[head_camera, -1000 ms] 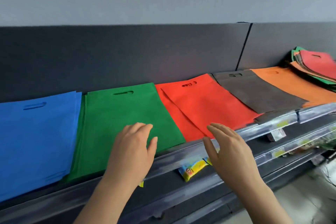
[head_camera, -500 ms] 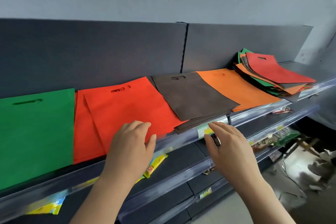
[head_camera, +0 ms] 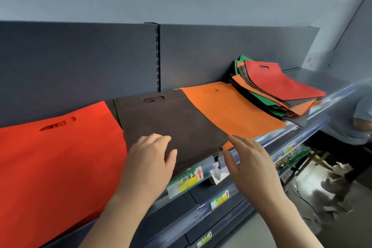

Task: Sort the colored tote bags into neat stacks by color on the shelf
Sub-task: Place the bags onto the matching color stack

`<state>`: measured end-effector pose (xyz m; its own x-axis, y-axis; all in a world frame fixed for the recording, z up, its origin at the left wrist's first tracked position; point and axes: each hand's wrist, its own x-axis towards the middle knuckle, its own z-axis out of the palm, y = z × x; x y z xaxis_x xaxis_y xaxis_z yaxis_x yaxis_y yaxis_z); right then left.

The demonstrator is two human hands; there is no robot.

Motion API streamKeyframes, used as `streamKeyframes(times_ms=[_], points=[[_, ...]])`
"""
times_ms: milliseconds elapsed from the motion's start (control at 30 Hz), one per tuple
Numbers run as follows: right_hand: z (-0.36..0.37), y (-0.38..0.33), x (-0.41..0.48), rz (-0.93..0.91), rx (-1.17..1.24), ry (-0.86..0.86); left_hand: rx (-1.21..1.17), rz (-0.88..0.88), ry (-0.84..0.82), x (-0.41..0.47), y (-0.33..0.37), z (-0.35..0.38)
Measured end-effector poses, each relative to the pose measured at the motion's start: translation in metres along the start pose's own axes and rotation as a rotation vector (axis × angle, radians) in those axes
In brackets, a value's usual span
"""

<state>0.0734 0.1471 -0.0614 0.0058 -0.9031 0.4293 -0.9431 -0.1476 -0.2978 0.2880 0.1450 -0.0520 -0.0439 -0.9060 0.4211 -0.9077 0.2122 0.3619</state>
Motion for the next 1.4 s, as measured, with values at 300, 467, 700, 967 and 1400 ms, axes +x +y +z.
streamKeyframes(times_ms=[300, 467, 700, 967, 1400], points=[[0.022, 0.061, 0.078, 0.007, 0.006, 0.017, -0.022, 0.038, -0.058, 0.082, 0.042, 0.040], [0.030, 0.093, 0.116, -0.048, 0.028, 0.042, -0.018, 0.016, -0.062, 0.112, 0.064, 0.064], [0.031, 0.163, 0.178, -0.168, 0.065, 0.050, 0.008, -0.057, -0.010, 0.146, 0.110, 0.104], [0.012, 0.288, 0.260, -0.081, -0.042, -0.079, -0.007, -0.126, 0.022, 0.201, 0.192, 0.172], [0.000, 0.355, 0.275, -0.199, 0.135, -0.340, -0.269, -0.336, -0.104, 0.266, 0.277, 0.248]])
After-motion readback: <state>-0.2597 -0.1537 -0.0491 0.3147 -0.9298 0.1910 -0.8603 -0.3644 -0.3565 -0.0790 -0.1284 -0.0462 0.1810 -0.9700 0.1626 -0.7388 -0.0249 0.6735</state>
